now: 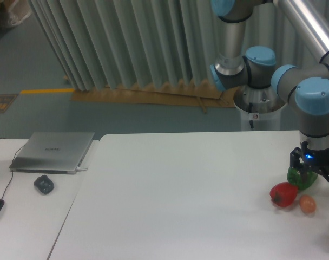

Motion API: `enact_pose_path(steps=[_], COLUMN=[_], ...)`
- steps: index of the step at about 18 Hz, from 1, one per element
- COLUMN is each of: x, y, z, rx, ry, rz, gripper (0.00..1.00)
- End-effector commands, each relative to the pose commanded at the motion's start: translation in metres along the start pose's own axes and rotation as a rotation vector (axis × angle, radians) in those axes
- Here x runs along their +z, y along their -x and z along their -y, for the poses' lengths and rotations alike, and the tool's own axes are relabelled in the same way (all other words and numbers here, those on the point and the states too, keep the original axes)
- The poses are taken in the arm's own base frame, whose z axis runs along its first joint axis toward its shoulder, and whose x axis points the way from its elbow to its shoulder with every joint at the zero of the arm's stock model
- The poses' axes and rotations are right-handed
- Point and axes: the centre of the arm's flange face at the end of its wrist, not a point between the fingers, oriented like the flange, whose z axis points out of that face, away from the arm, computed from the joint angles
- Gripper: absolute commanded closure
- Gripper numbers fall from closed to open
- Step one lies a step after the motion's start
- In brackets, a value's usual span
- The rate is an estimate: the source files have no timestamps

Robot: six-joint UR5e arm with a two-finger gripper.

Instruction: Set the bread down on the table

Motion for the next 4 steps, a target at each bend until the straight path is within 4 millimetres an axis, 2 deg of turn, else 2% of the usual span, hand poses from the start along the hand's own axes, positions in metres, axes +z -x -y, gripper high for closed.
enact_pose_path(steps=[4], x=[-0.0006], y=[0.0015], z=[-0.0015], rx=[-0.008], ry=[-0.017], rz=[-0.009], gripper=[0.00])
